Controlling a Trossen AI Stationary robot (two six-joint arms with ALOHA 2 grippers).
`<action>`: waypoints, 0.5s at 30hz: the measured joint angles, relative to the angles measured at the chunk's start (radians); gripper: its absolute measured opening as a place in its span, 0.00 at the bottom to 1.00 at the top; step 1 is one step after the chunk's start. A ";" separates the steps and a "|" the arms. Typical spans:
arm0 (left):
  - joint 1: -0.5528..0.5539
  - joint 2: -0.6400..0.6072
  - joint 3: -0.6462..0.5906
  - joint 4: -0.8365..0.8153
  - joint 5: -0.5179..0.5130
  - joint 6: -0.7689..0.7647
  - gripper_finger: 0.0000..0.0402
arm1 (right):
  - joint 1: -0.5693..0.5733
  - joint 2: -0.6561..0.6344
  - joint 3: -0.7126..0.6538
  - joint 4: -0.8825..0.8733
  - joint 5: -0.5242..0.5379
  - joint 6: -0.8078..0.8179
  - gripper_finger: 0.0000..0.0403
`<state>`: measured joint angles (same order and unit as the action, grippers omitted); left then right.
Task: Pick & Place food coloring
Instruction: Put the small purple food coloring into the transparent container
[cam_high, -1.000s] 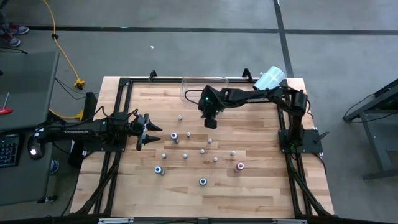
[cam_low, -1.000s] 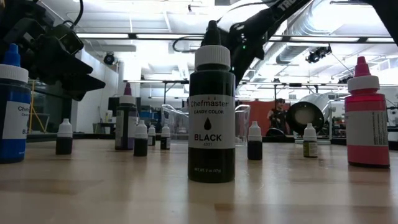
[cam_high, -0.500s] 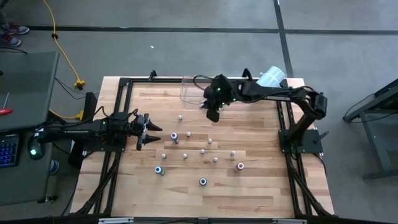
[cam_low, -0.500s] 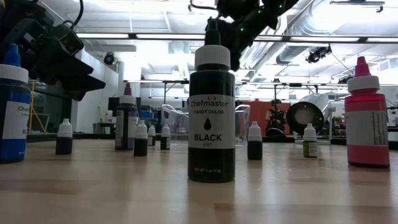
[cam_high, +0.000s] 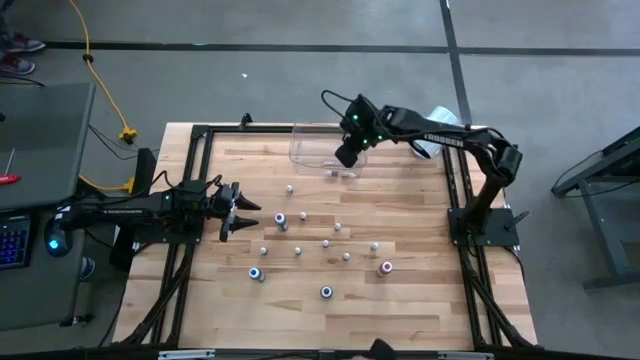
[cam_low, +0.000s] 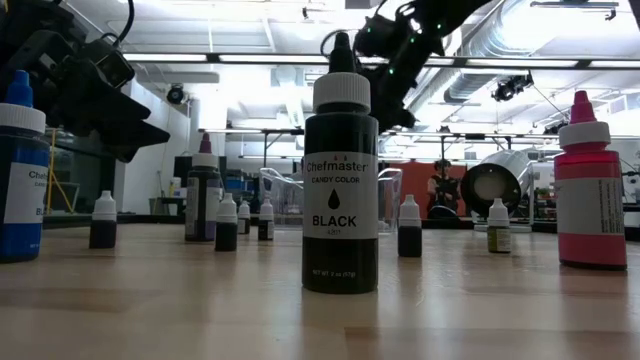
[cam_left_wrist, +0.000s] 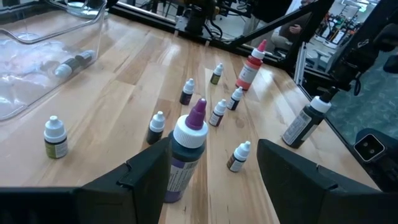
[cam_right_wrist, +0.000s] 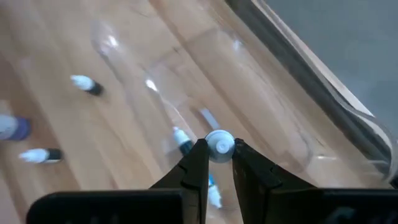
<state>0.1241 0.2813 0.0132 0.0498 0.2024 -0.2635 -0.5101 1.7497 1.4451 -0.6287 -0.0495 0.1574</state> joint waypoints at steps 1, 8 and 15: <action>0.000 0.000 0.000 0.000 0.000 0.000 0.58 | -0.008 0.011 0.000 -0.002 -0.001 0.002 0.12; 0.000 0.000 0.000 0.000 -0.003 0.000 0.58 | -0.027 0.110 0.000 0.007 -0.001 0.071 0.12; 0.000 0.000 0.000 0.000 -0.004 0.000 0.58 | -0.029 0.187 0.000 0.020 0.034 0.091 0.13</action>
<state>0.1242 0.2813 0.0132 0.0498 0.1986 -0.2634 -0.5388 1.9366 1.4456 -0.6089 -0.0154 0.2484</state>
